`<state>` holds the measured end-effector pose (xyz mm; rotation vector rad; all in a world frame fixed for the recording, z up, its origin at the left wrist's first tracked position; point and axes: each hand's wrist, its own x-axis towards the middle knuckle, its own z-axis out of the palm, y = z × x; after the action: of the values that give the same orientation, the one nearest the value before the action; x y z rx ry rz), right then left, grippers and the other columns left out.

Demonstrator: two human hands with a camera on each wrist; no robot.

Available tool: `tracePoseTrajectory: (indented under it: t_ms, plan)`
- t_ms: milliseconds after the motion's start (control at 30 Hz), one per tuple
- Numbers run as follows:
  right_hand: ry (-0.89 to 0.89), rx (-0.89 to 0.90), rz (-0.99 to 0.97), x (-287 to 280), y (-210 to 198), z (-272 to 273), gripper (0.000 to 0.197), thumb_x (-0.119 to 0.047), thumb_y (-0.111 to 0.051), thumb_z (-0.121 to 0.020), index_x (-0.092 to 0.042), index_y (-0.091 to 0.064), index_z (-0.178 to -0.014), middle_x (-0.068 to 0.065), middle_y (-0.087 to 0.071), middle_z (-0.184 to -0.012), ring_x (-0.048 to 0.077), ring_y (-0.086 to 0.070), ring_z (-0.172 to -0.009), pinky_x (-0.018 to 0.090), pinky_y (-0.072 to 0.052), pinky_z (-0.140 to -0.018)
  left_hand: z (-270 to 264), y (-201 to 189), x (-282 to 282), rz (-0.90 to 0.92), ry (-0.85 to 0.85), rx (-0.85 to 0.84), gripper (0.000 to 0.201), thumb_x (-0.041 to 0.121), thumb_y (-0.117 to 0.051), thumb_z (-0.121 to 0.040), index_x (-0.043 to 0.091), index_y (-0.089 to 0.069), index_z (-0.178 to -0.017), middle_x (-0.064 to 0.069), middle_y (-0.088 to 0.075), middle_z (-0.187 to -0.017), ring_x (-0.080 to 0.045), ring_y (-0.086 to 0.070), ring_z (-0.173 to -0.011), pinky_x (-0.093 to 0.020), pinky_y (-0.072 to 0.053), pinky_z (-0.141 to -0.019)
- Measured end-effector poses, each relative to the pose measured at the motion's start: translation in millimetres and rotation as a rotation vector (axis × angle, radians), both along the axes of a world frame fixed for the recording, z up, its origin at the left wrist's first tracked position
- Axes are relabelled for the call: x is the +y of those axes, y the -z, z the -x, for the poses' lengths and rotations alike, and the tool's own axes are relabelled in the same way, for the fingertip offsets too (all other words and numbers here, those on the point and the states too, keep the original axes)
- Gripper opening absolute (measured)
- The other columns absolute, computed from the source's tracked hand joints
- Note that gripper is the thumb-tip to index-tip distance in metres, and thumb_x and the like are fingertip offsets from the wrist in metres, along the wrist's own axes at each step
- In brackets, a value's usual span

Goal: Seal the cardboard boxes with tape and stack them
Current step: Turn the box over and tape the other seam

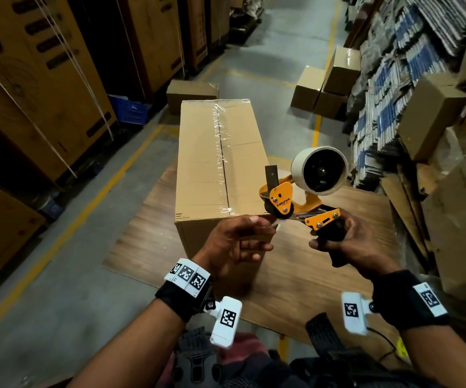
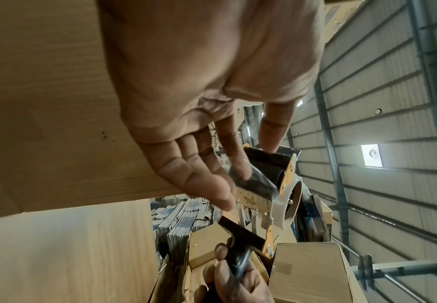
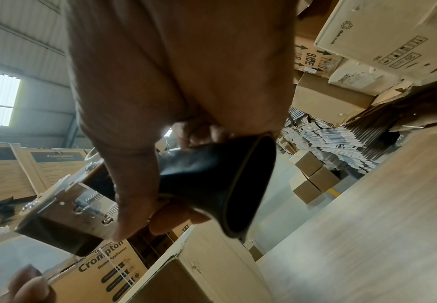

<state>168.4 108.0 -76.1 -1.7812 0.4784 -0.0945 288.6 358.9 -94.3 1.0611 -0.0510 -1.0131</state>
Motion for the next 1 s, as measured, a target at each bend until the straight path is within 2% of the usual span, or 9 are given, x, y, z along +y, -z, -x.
tracePoseTrajectory:
  t_ms: [100,300,400,533,600,733,800,933,1000]
  plan:
    - [-0.001,-0.002,-0.006,1,-2,0,0.051,0.007,-0.088,-0.070,-0.012,-0.065,-0.111,0.000,-0.079,-0.092,0.005,-0.073,-0.073,0.015,-0.053,-0.054,1,0,-7,-0.109,-0.081,-0.012,0.035,0.046,-0.071,-0.092,0.011,-0.072,-0.090,-0.016,-0.077,-0.104,-0.023,-0.073,-0.076,-0.027,-0.052,-0.058]
    - [-0.011,-0.020,0.004,2,-3,-1,0.047,0.007,-0.087,-0.070,-0.006,-0.065,-0.109,0.003,-0.079,-0.091,0.010,-0.073,-0.075,0.020,-0.056,-0.059,0,-3,-7,-0.144,-0.123,0.054,0.044,0.013,-0.085,-0.074,0.006,-0.072,-0.115,-0.014,-0.078,-0.097,-0.020,-0.073,-0.073,-0.028,-0.060,-0.061]
    - [-0.009,-0.063,-0.053,3,-3,0,0.037,0.013,-0.080,-0.076,0.008,-0.062,-0.107,0.008,-0.078,-0.082,0.020,-0.068,-0.069,0.028,-0.055,-0.056,-13,-8,2,-0.177,-0.062,0.078,0.039,0.007,-0.083,-0.074,0.006,-0.074,-0.112,-0.013,-0.078,-0.095,-0.021,-0.075,-0.077,-0.028,-0.061,-0.063]
    - [-0.048,-0.040,-0.006,7,-8,-6,0.033,0.020,-0.075,-0.075,0.002,-0.063,-0.100,-0.003,-0.075,-0.070,0.012,-0.062,-0.053,0.028,-0.044,-0.044,-42,-16,20,-0.312,0.077,-0.069,0.009,-0.004,-0.069,-0.090,0.004,-0.073,-0.089,-0.018,-0.075,-0.085,-0.021,-0.074,-0.070,-0.029,-0.062,-0.062]
    - [-0.067,-0.036,0.027,10,-9,-12,0.034,0.020,-0.077,-0.074,-0.004,-0.063,-0.094,-0.006,-0.076,-0.071,0.006,-0.067,-0.058,0.026,-0.048,-0.046,-54,-19,25,-0.380,0.103,-0.167,0.016,-0.008,-0.064,-0.095,0.002,-0.070,-0.085,-0.020,-0.075,-0.082,-0.022,-0.075,-0.068,-0.029,-0.061,-0.058]
    - [-0.100,-0.053,0.027,12,-9,-27,0.036,0.019,-0.078,-0.075,0.004,-0.064,-0.105,0.005,-0.078,-0.078,0.013,-0.066,-0.063,0.038,-0.044,-0.060,-77,-30,38,-0.445,0.091,-0.312,0.006,-0.004,-0.074,-0.090,0.001,-0.074,-0.086,-0.019,-0.076,-0.083,-0.018,-0.073,-0.066,-0.024,-0.060,-0.056]
    - [-0.110,-0.069,0.018,9,-12,-33,0.039,0.020,-0.076,-0.075,-0.004,-0.067,-0.104,0.003,-0.077,-0.077,0.009,-0.065,-0.061,0.036,-0.042,-0.059,-95,-33,58,-0.471,0.040,-0.329,0.003,-0.001,-0.078,-0.087,0.001,-0.076,-0.087,-0.018,-0.077,-0.087,-0.014,-0.072,-0.064,-0.021,-0.059,-0.056]
    - [-0.191,-0.086,0.024,7,-17,-47,0.045,0.018,-0.078,-0.074,0.017,-0.054,-0.111,0.008,-0.075,-0.078,0.010,-0.065,-0.063,0.029,-0.043,-0.047,-114,-32,107,-0.495,0.072,-0.310,0.008,0.000,-0.077,-0.087,-0.001,-0.075,-0.094,-0.012,-0.077,-0.083,-0.011,-0.070,-0.064,-0.018,-0.057,-0.056]
    - [-0.231,-0.093,0.052,14,-18,-60,0.045,0.021,-0.079,-0.072,0.020,-0.054,-0.110,0.012,-0.076,-0.083,0.009,-0.069,-0.067,0.019,-0.048,-0.051,-116,-28,119,-0.518,0.063,-0.347,0.013,0.001,-0.080,-0.083,-0.002,-0.076,-0.095,-0.014,-0.076,-0.083,-0.013,-0.070,-0.066,-0.019,-0.057,-0.057]
